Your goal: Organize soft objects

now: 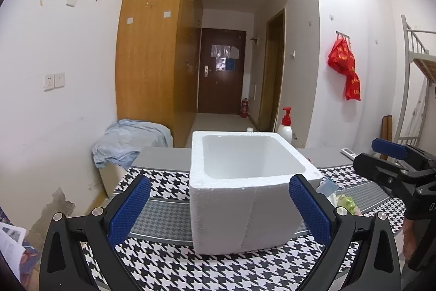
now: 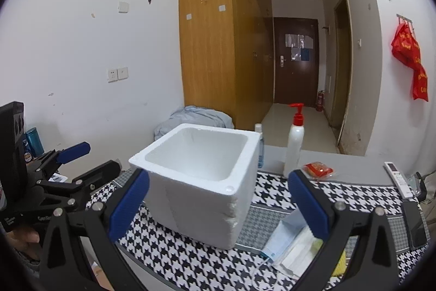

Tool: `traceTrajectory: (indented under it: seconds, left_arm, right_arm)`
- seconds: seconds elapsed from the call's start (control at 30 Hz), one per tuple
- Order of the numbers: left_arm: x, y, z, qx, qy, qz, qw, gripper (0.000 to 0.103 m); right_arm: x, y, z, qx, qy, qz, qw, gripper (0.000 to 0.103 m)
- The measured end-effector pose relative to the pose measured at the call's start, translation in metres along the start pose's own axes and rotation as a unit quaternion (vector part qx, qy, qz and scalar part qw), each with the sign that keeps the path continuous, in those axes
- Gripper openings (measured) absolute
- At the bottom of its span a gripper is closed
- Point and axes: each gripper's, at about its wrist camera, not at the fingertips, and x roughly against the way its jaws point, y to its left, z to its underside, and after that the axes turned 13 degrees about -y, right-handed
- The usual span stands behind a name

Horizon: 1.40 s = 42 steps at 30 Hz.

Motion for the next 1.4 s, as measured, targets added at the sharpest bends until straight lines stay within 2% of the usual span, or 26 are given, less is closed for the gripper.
traceTrajectory:
  seconds: [0.5,0.83,0.97,1.27,1.4]
  left_arm:
    - [0.003,-0.03,0.012,0.011,-0.023,0.032,0.9992,0.102]
    - [0.002,-0.041,0.019,0.013,-0.026,0.036,0.9989,0.102]
    - [0.004,-0.05,0.022,0.0,-0.039,0.032,0.9988,0.102]
    - [-0.004,-0.066,0.03,0.006,-0.015,0.067,0.9976,0.102]
    - [0.0,-0.074,0.034,-0.003,-0.026,0.076,0.9967,0.102]
  right_arm:
    - [0.018,-0.036,0.024,-0.015,0.003,0.025,1.0,0.103]
    - [0.025,-0.056,0.037,-0.022,0.004,0.028,0.999,0.103]
    - [0.029,-0.062,0.042,-0.026,0.002,0.033,0.999,0.103]
    - [0.04,-0.077,0.053,-0.022,0.0,0.047,0.999,0.103]
    - [0.047,-0.088,0.057,-0.032,0.002,0.057,0.998,0.103]
